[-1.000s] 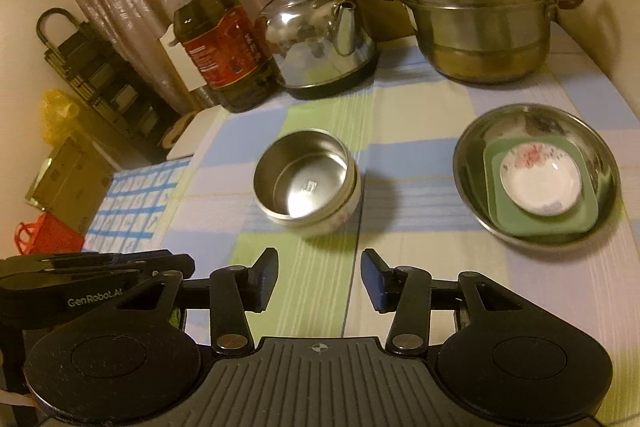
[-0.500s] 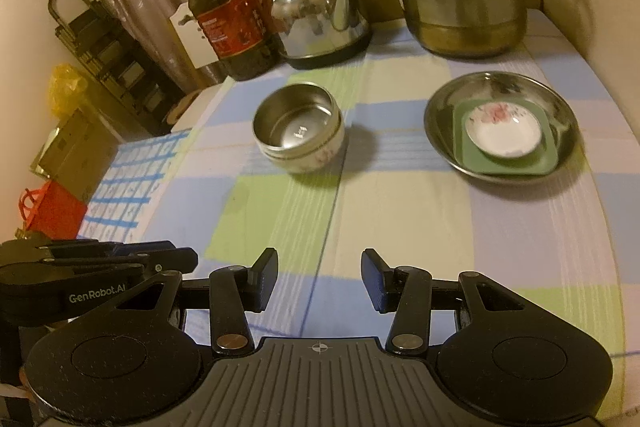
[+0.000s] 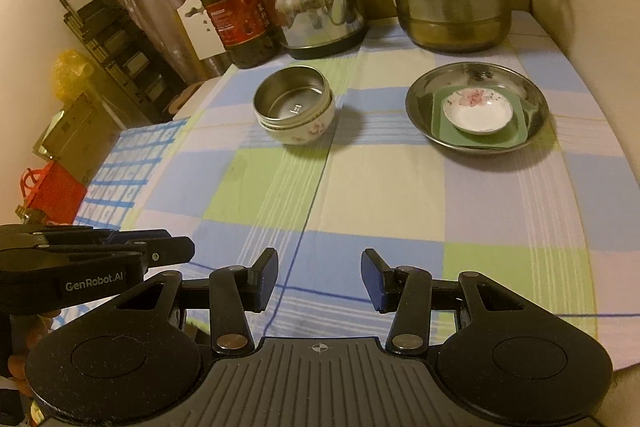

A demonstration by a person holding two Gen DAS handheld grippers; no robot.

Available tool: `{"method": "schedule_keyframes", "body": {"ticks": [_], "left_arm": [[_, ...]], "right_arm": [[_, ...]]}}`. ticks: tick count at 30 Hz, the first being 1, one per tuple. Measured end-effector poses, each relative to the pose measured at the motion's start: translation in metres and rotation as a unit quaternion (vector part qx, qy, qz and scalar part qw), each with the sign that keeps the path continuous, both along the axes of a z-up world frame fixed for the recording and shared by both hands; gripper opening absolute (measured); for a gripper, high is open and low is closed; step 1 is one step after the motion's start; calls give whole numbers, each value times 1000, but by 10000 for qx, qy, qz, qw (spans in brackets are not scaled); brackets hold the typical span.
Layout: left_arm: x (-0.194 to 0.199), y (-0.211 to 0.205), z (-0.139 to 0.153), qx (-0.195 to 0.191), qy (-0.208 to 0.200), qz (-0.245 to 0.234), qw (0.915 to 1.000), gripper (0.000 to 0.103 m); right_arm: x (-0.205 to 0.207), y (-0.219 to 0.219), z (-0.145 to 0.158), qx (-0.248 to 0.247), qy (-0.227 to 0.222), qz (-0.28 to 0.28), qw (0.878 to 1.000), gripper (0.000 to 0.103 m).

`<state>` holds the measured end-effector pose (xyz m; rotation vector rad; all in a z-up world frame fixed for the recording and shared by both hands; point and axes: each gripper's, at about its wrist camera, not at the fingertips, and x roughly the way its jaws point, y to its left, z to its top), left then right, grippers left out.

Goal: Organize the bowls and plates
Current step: 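Move the left gripper back to the rim of the bowl stack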

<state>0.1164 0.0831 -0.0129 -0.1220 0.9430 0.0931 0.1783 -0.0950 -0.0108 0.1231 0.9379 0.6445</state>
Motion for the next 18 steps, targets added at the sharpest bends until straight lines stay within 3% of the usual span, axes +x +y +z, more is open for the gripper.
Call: {"method": "schedule_keyframes", "body": {"ticks": [11, 18], "left_arm": [[-15, -20, 2, 92, -56, 41, 9999, 21], [-2, -12, -3, 44, 16, 60, 10000, 21]], "right_arm": [[-10, -15, 0, 72, -95, 10, 9999, 46], [-1, -11, -1, 52, -67, -6, 10000, 46]]}}
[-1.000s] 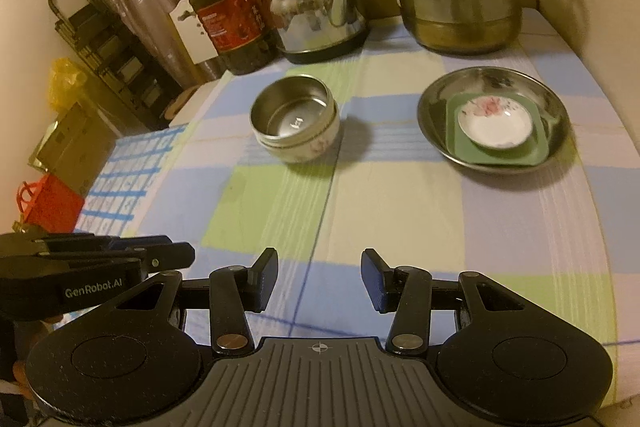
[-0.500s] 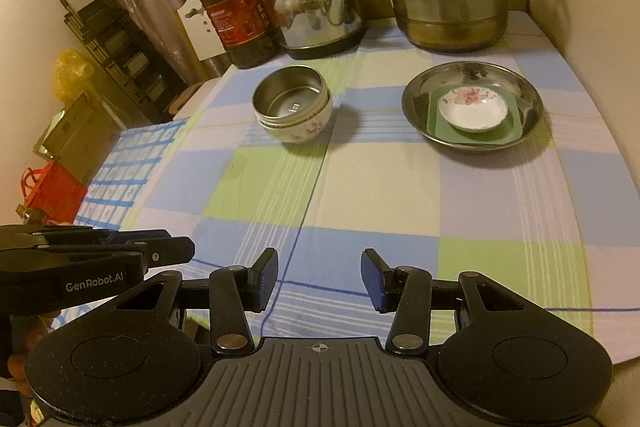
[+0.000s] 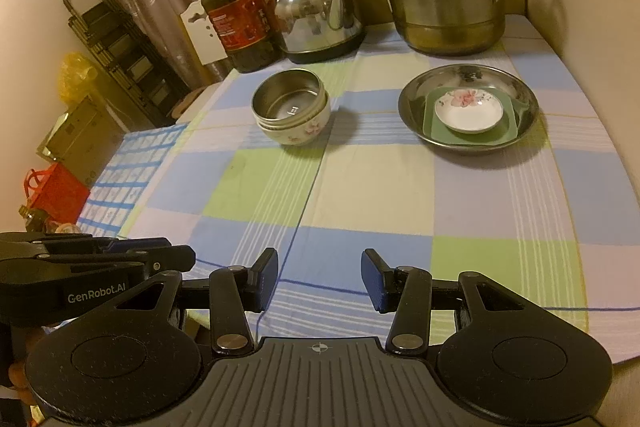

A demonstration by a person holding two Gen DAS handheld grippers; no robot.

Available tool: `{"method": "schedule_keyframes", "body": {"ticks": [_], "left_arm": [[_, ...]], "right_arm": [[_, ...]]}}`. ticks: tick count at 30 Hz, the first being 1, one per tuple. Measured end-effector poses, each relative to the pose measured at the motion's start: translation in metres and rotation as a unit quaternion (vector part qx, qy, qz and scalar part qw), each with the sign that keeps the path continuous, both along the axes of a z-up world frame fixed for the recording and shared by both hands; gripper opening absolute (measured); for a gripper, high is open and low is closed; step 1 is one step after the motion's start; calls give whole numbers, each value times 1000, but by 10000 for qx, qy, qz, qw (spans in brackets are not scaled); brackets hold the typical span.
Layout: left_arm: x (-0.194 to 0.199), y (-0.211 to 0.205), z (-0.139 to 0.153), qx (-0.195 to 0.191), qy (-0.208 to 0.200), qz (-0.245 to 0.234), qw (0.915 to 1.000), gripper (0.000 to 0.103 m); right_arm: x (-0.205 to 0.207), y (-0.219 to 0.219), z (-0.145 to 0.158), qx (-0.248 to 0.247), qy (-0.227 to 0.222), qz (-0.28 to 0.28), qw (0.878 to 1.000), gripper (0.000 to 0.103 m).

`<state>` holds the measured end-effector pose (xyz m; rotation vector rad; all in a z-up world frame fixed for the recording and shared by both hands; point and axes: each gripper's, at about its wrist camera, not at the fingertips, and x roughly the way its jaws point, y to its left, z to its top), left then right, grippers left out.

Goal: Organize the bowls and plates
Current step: 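Move the left gripper back to the rim of the bowl stack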

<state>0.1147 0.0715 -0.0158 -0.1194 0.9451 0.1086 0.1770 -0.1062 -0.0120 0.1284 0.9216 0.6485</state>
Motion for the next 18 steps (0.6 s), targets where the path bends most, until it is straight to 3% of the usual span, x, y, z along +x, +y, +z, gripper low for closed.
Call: {"method": "schedule_keyframes", "body": {"ticks": [8, 18], "left_arm": [[46, 35, -13, -12, 126, -30, 9999, 21], [118, 98, -23, 191, -163, -105, 9996, 21]], "right_arm": [[39, 17, -8, -76, 11, -229, 9997, 46], [109, 49, -29, 195, -130, -475, 9986, 46]]}}
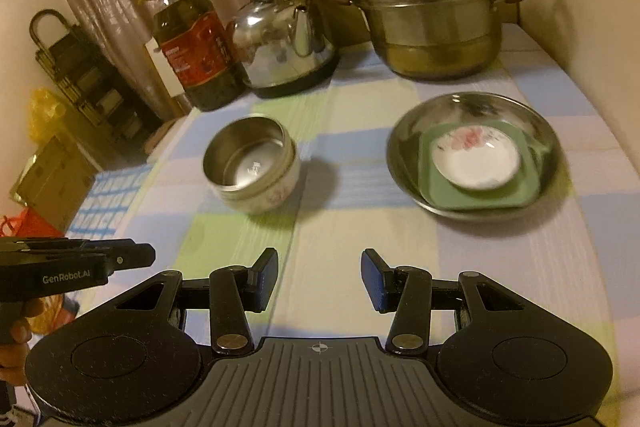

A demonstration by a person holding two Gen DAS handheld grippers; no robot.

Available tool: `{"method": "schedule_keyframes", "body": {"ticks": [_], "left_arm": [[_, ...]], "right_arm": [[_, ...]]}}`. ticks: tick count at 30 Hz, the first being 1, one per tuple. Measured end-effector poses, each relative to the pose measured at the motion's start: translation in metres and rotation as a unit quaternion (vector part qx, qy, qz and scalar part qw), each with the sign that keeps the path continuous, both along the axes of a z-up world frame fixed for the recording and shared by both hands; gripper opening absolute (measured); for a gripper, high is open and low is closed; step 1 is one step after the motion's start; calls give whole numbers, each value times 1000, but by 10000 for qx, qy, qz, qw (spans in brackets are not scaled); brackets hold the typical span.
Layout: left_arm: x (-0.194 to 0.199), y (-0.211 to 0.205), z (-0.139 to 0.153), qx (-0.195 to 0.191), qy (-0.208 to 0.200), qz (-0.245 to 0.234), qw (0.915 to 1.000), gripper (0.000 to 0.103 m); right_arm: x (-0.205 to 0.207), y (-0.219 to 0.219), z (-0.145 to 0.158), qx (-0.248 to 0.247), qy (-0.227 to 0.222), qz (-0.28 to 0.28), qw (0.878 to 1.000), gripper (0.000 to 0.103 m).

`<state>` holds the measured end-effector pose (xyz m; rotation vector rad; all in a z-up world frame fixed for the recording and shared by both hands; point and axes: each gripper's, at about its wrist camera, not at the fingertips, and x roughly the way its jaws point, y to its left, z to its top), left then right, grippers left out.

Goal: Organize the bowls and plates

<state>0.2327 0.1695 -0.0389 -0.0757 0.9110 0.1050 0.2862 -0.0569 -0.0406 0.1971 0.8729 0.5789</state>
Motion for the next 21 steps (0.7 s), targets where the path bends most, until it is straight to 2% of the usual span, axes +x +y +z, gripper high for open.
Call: {"method": "schedule_keyframes", "body": {"ticks": [8, 21], "left_arm": [[57, 40, -10, 143, -74, -100, 9998, 21], [121, 69, -35, -39, 47, -317, 9995, 20]], "right_arm": [[54, 41, -19, 57, -210, 100, 9997, 46], [124, 103, -47, 117, -487, 305, 9983, 46]]}}
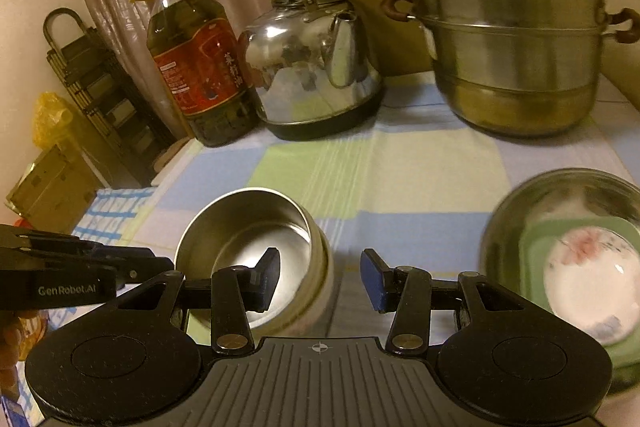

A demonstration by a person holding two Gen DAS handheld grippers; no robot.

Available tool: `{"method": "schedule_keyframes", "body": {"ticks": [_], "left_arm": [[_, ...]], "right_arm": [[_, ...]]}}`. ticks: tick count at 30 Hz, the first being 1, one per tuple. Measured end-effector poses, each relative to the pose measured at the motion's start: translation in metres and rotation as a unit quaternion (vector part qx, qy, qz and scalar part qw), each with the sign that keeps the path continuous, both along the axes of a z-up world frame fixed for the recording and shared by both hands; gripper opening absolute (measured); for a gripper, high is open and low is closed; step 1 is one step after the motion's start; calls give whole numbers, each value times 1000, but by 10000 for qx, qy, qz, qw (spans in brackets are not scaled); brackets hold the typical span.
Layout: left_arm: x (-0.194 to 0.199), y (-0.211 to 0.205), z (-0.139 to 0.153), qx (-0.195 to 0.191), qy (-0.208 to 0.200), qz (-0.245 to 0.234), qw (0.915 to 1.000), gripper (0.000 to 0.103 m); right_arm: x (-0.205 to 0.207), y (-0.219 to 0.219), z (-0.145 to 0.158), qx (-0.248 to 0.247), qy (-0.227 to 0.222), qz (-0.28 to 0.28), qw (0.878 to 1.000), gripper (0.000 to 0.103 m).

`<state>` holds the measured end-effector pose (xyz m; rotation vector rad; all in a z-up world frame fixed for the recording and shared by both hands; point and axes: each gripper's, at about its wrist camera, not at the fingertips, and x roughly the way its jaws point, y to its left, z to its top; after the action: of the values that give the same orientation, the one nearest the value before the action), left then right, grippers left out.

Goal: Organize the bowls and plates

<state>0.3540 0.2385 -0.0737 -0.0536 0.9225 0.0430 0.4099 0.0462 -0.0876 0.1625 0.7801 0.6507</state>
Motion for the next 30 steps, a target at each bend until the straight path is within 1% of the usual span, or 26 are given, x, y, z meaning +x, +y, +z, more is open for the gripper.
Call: {"method": "schedule_keyframes", "body": {"ticks": [2, 4, 5, 6, 8, 10, 12, 14, 18, 21, 23, 26, 30], "left_arm": [[7, 3, -3, -13, 23, -26, 10000, 20], [13, 6, -5, -33, 44, -36, 10000, 19], [15, 7, -7, -42, 63, -36, 10000, 19], [17, 8, -8, -75, 89, -41, 9999, 18], [21, 11, -9, -152, 105, -58, 9998, 16], [24, 12, -10, -187, 117, -88, 9997, 15], [27, 13, -11, -201, 133, -128, 9996, 13], [29, 14, -12, -252, 161, -155, 9994, 10], [36, 17, -15, -335, 228, -153, 9991, 10], [41, 20, -16, -389, 294, -147, 9987, 10], [43, 20, -17, -363, 330, -156, 9987, 9], [45, 19, -16, -306, 362, -190, 9987, 9], [47, 18, -16, -276, 372, -206, 9987, 8]], "right_arm": [[6, 5, -3, 17, -11, 13, 10000, 46], [11, 7, -7, 50, 29, 34, 10000, 39], [14, 8, -8, 76, 69, 44, 9999, 33], [17, 10, -10, 85, 116, 38, 9999, 29], [21, 12, -12, 139, 179, 32, 9997, 27], [27, 13, -13, 204, 272, 19, 9994, 23], [31, 14, -15, 238, 398, -24, 9989, 15], [36, 14, -16, 249, 558, -90, 9981, 12], [46, 14, -12, 282, 964, -207, 9947, 12], [56, 15, -8, 262, 1394, -356, 9892, 12], [60, 16, -5, 227, 1592, -431, 9860, 12], [62, 17, -4, 196, 1729, -498, 9835, 13], [64, 13, -5, 297, 1894, -582, 9797, 13]]}}
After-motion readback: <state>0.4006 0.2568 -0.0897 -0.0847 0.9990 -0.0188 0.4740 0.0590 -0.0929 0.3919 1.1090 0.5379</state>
